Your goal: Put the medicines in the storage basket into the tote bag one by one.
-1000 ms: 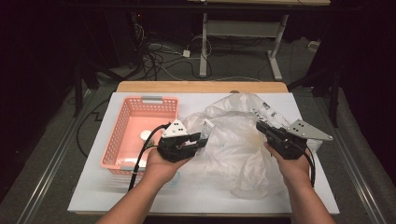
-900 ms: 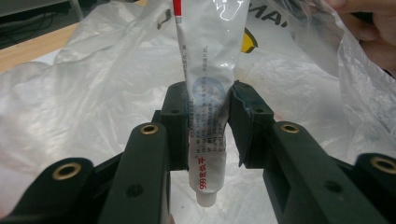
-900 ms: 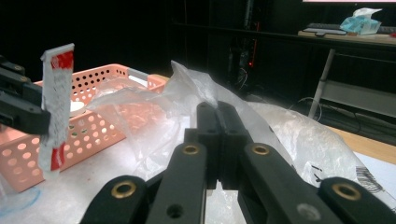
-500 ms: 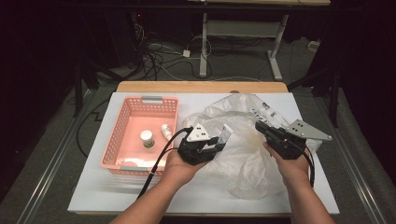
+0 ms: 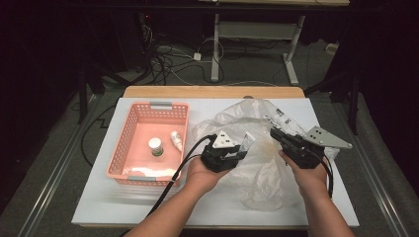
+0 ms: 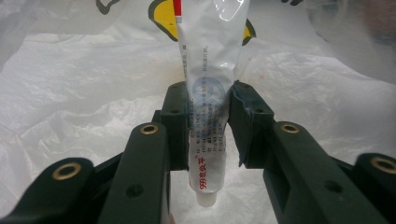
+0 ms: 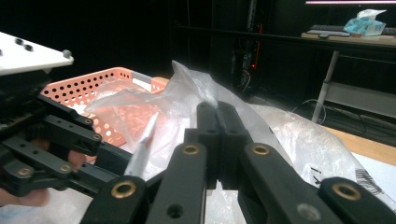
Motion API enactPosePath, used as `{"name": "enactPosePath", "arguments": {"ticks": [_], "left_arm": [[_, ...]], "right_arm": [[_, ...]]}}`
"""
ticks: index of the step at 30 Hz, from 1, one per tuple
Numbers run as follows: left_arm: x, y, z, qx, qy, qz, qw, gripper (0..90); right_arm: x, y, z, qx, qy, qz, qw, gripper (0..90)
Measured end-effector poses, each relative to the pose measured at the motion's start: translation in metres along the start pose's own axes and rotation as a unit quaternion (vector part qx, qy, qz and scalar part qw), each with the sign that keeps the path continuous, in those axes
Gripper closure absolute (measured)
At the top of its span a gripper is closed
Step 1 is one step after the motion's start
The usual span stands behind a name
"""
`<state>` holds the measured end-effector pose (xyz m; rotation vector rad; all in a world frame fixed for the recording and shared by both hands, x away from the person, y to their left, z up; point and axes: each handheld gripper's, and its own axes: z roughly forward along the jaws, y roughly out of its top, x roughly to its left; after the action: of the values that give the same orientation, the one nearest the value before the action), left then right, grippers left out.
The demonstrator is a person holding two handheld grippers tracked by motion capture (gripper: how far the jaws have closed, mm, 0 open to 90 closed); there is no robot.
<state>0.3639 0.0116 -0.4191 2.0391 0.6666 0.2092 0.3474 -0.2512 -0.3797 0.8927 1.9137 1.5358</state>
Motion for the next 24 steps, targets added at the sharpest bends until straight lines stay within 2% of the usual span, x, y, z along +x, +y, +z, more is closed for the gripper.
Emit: {"name": "enactPosePath", "arguments": {"ticks": [13, 17, 24], "left_arm": [[0.006, -0.004, 0.029, 0.015, 0.006, -0.008, 0.9998, 67.9], [0.005, -0.005, 0.037, 0.02, 0.01, -0.004, 0.9998, 67.9], [0.004, -0.005, 0.051, 0.015, 0.011, -0.009, 0.9998, 67.8]], "right_arm": [[-0.001, 0.0, 0.0, 0.0, 0.003, -0.001, 1.0, 90.0], [-0.001, 0.001, -0.001, -0.003, 0.004, 0.001, 1.0, 90.0], [-0.002, 0.0, -0.001, -0.003, 0.005, 0.002, 1.0, 90.0]]}}
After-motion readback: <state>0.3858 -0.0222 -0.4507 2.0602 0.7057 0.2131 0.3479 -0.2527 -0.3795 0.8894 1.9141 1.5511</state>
